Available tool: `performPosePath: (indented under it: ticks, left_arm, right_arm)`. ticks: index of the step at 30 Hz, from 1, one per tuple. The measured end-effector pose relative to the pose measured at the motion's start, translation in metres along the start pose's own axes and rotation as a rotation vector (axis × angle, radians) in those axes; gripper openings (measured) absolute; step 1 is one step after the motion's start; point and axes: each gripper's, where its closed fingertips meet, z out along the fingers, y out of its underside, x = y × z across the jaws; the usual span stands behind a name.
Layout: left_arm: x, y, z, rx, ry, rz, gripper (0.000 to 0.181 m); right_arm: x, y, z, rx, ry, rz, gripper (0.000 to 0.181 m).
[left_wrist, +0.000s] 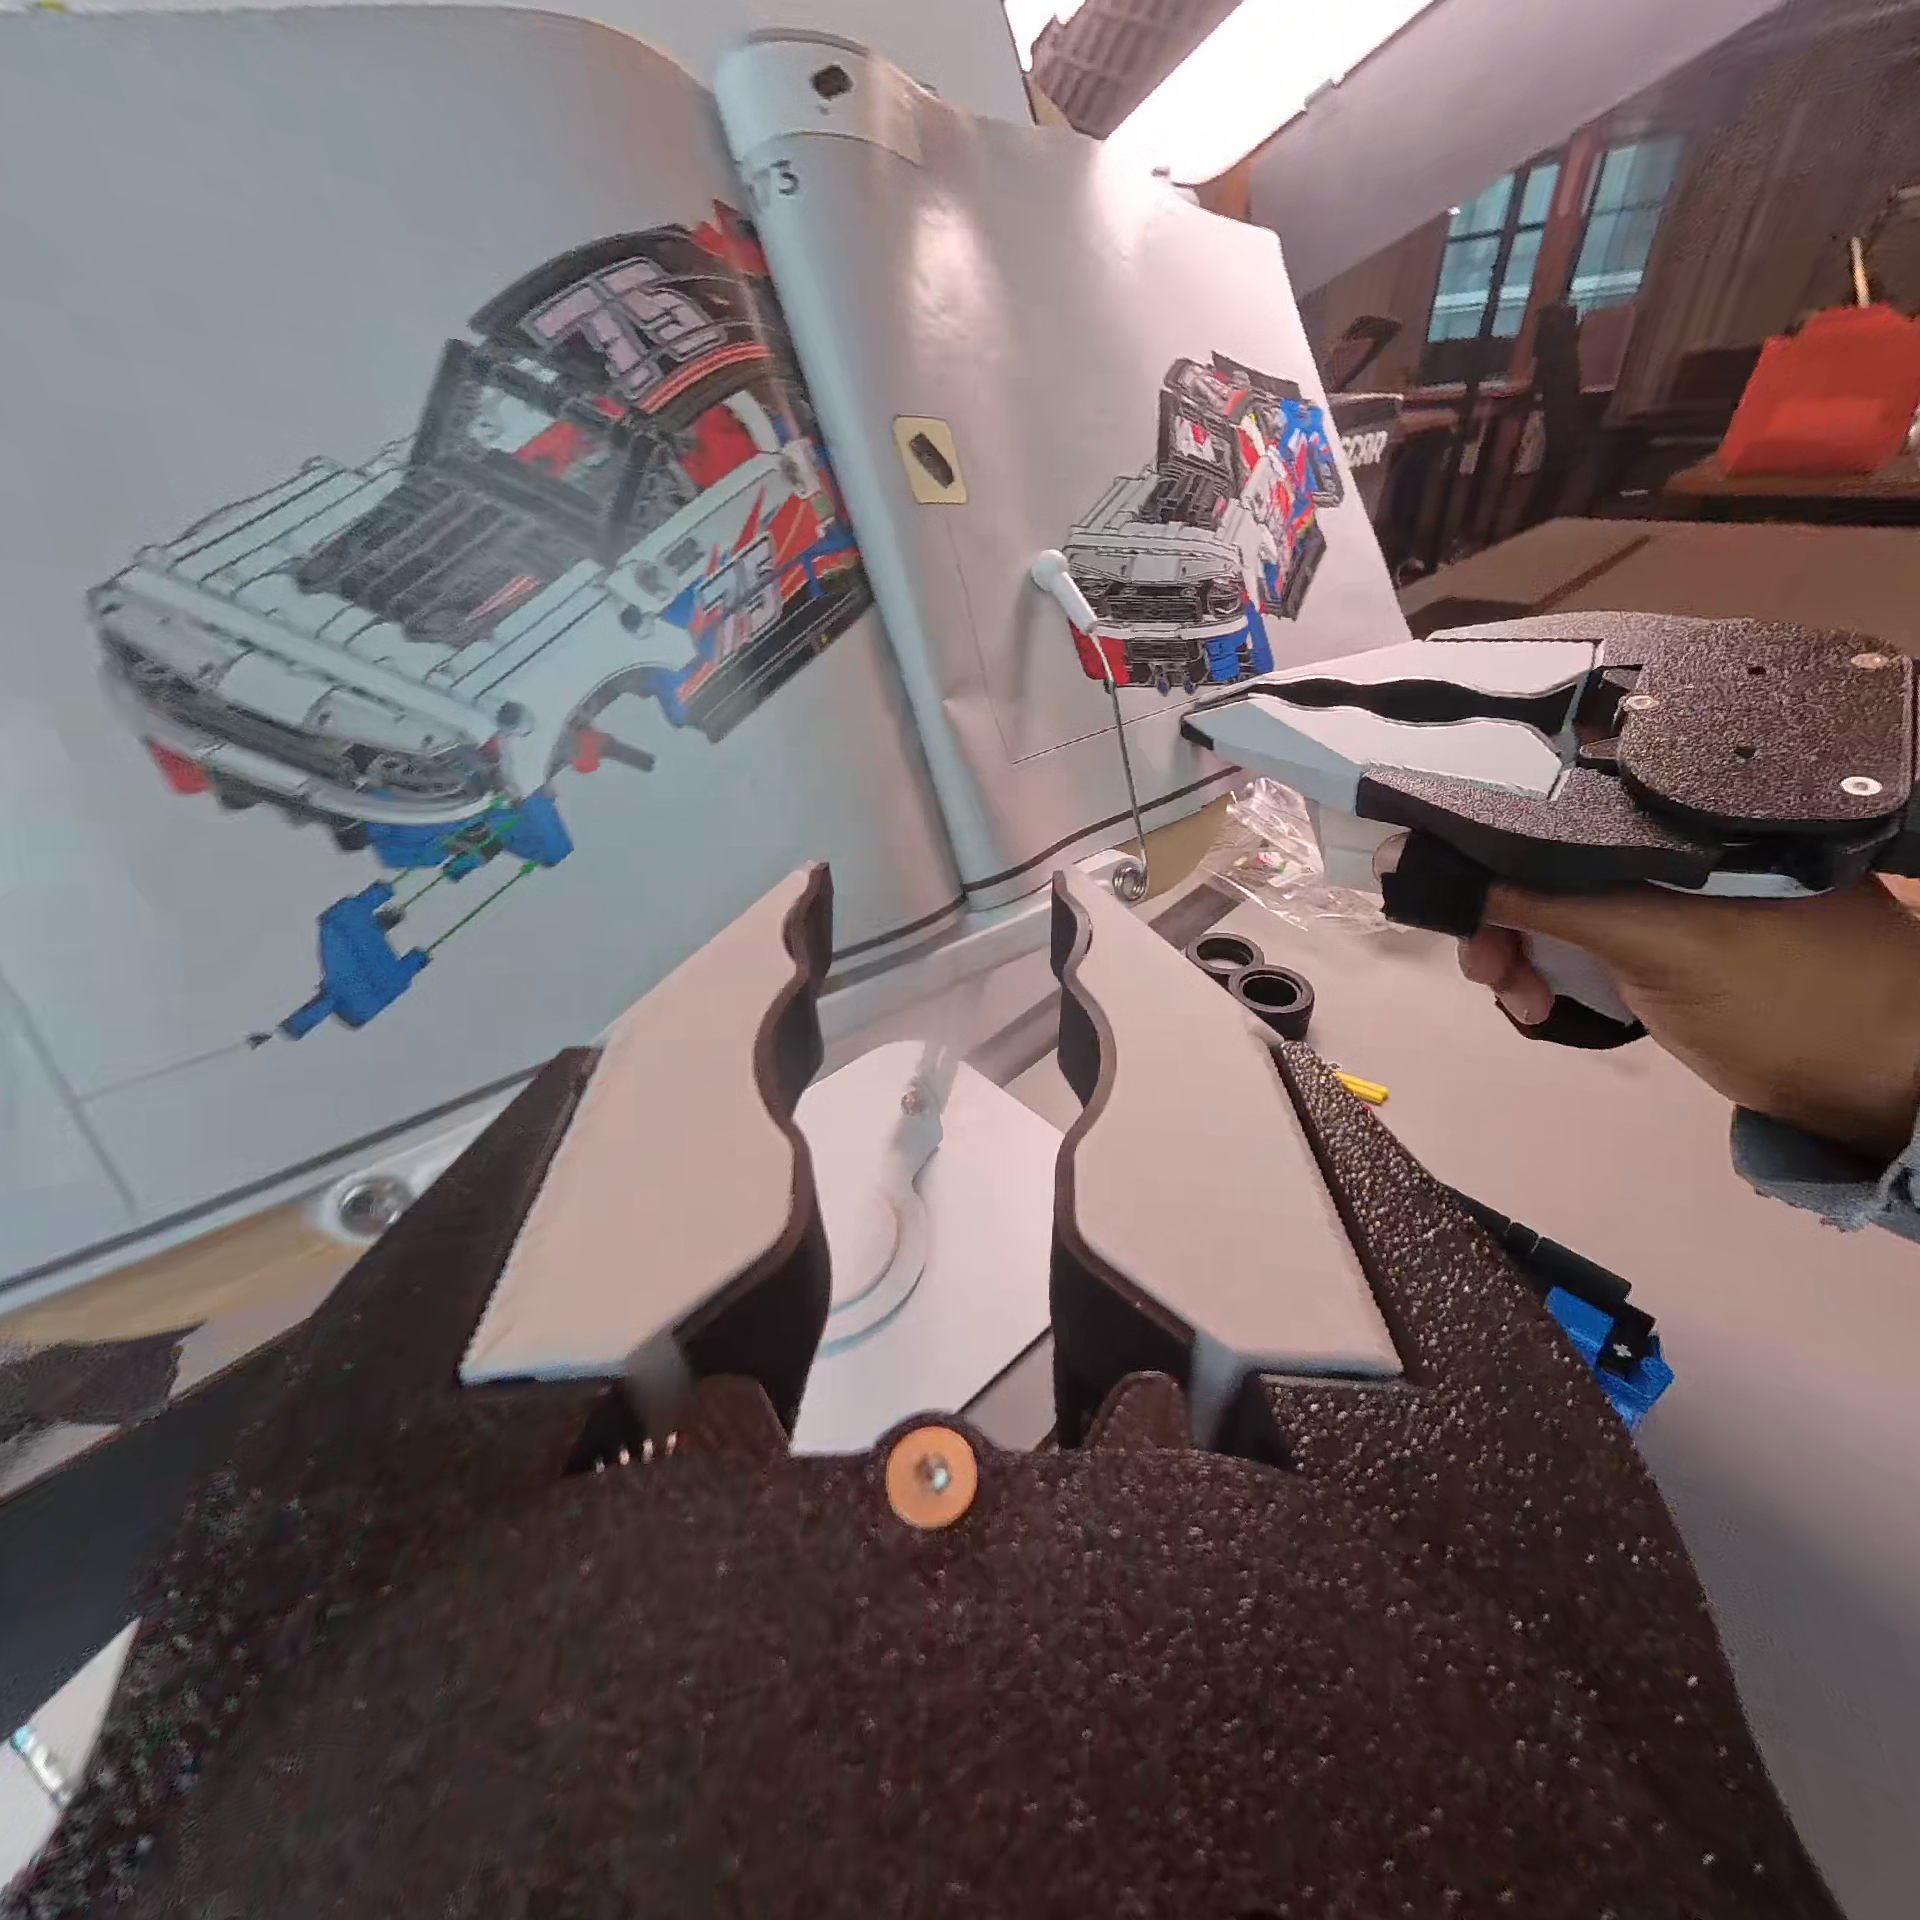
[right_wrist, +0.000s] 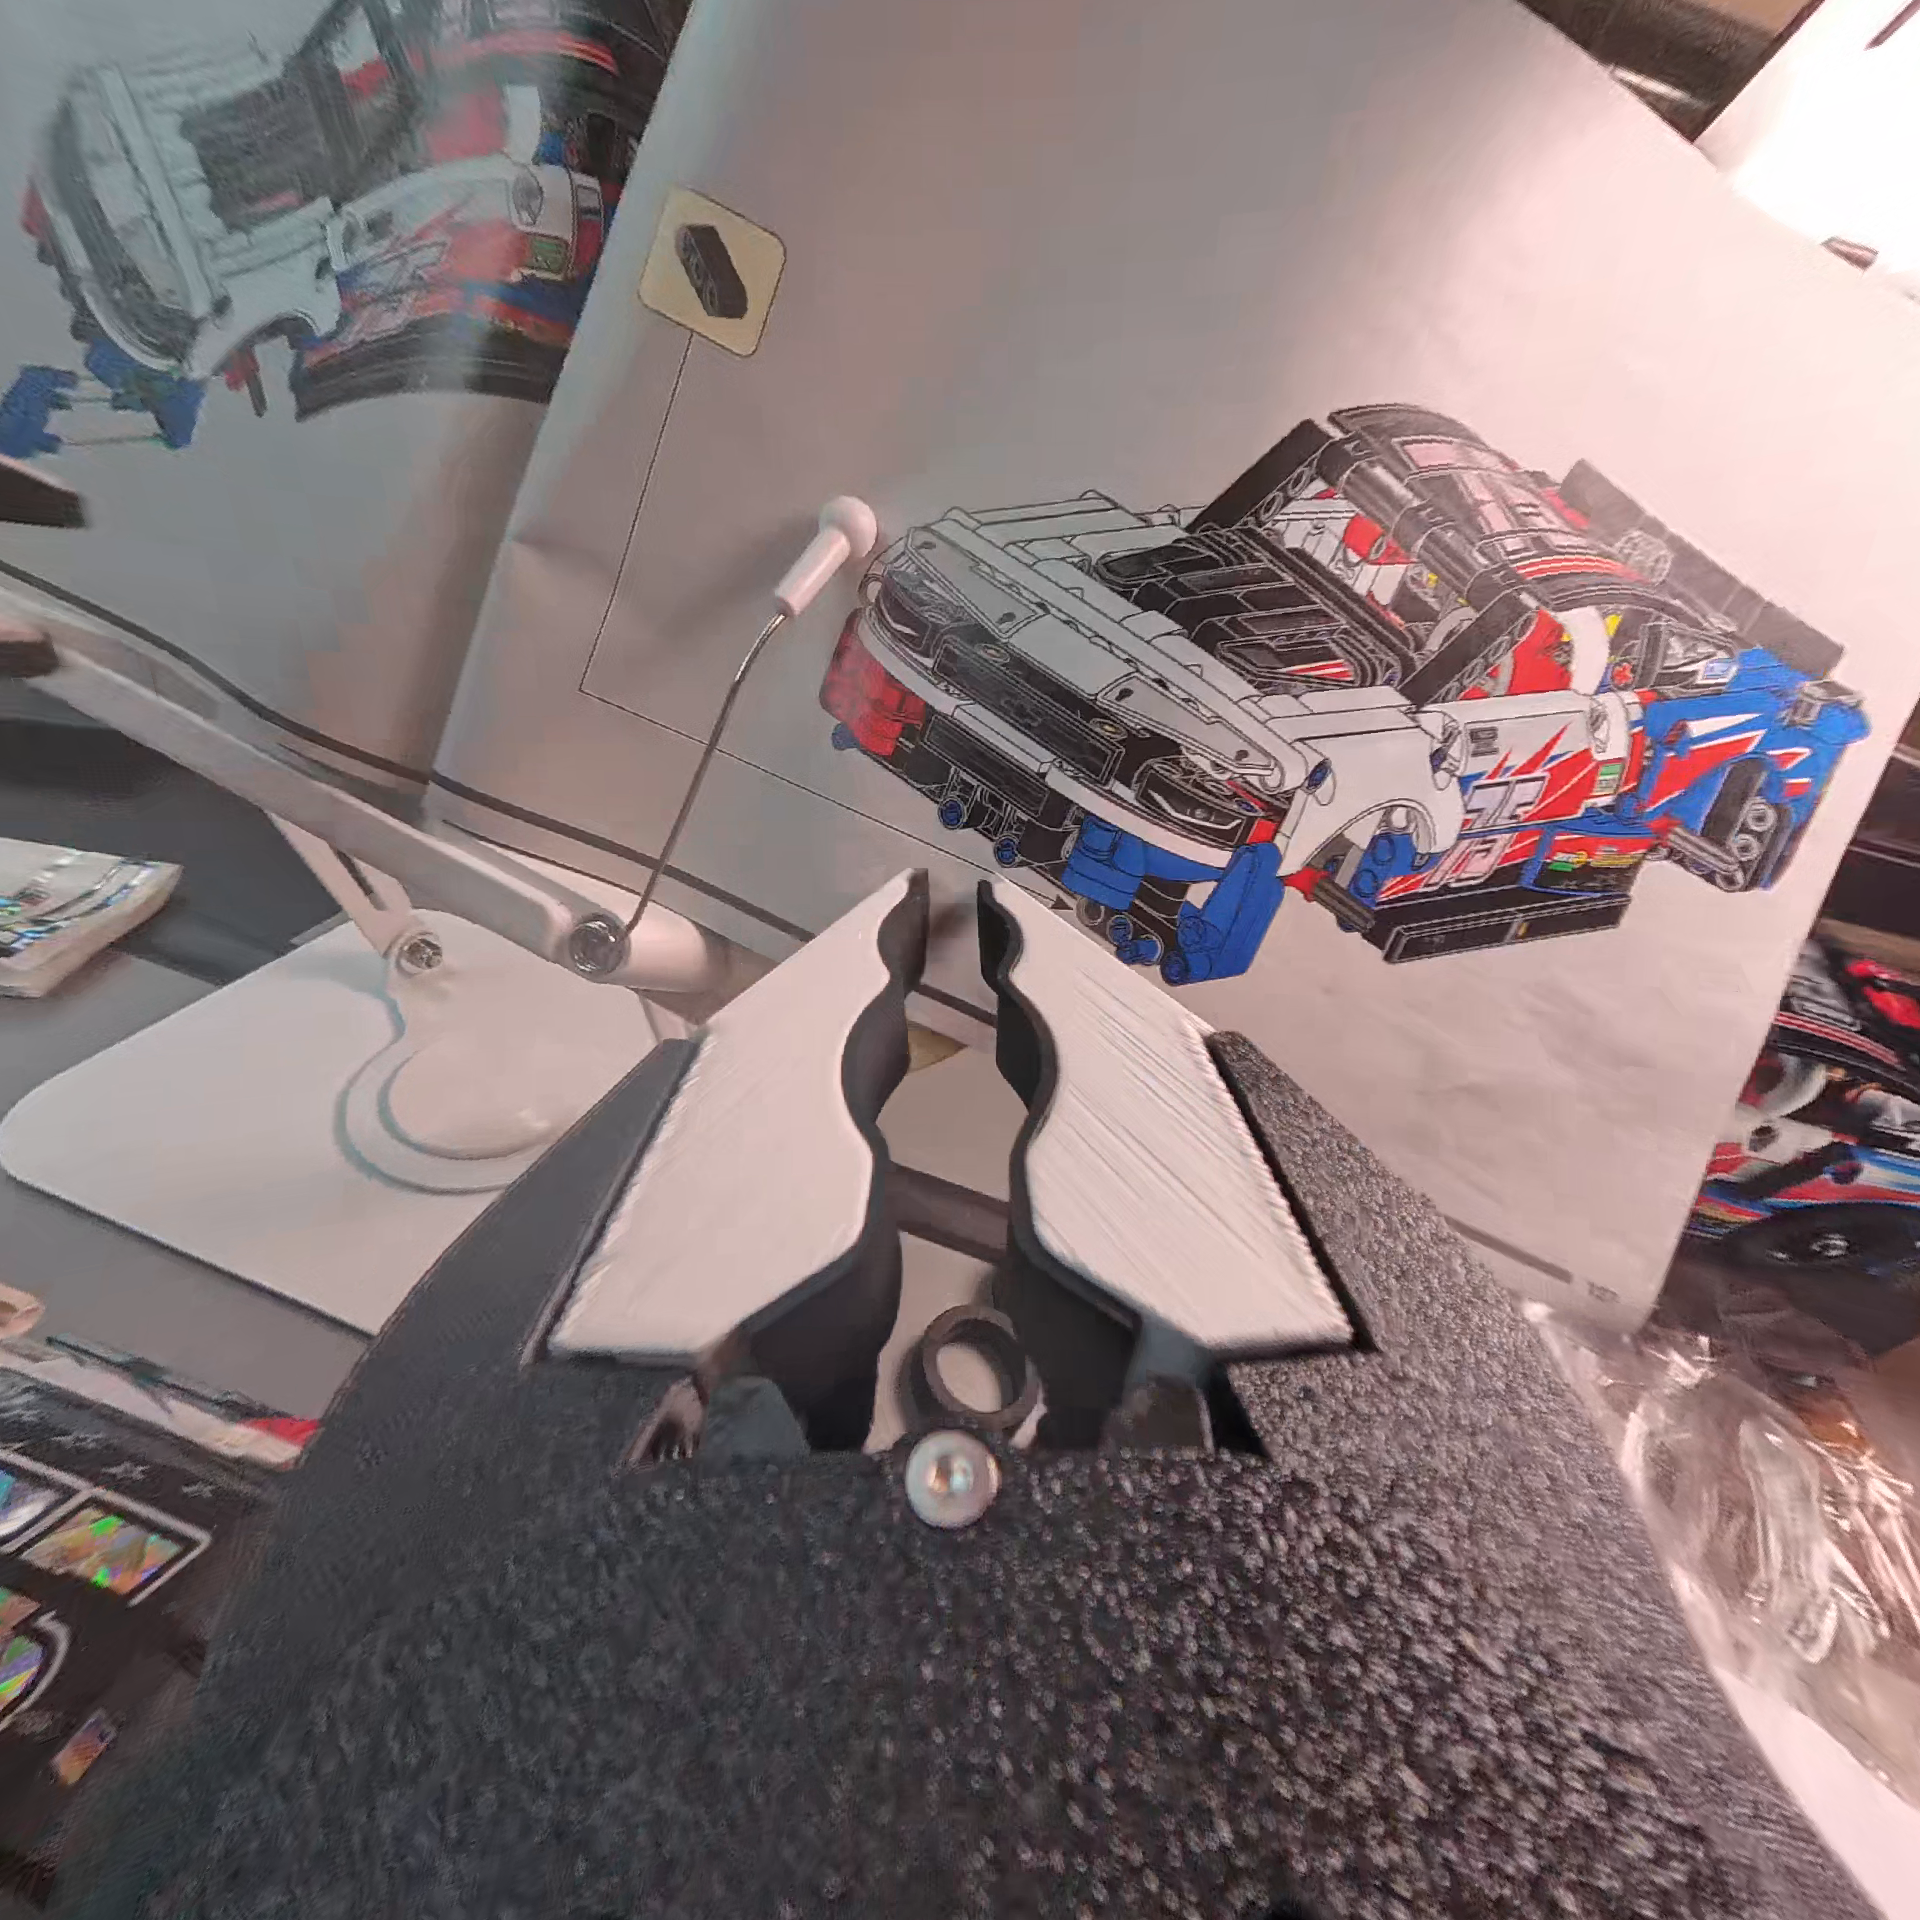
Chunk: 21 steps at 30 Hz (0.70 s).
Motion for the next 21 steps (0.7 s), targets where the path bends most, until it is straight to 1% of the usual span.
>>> performPosePath:
  ticks: [1,4,7,11,14,17,21]
  left_arm:
    - [-0.005,0.001,-0.008,0.015,-0.023,-0.018,0.041]
    - [-0.027,0.006,-0.031,0.032,-0.111,-0.021,0.041]
    - [-0.053,0.009,-0.045,0.022,-0.172,-0.007,0.041]
    - [-0.089,-0.008,-0.054,0.037,-0.259,0.036,0.041]
    - [-0.108,-0.016,-0.056,0.023,-0.305,0.038,0.042]
    - [-0.123,-0.018,-0.058,0.012,-0.35,0.04,0.042]
    - [-0.142,-0.011,-0.059,-0.034,-0.417,0.047,0.042]
  right_arm:
    - [0.003,0.0,0.002,0.0,0.021,-0.027,0.003]
    - [0.006,0.0,0.007,-0.023,0.032,-0.02,0.003]
    - [0.008,0.0,0.011,-0.032,0.027,-0.006,0.003]
    - [0.012,0.003,0.017,-0.045,0.023,-0.008,0.004]
    - [0.013,0.002,0.016,-0.051,0.005,-0.027,0.004]
    - [0.011,-0.001,0.002,-0.03,-0.026,0.018,0.01]
    - [-0.002,0.001,-0.035,0.002,-0.101,0.1,0.014]
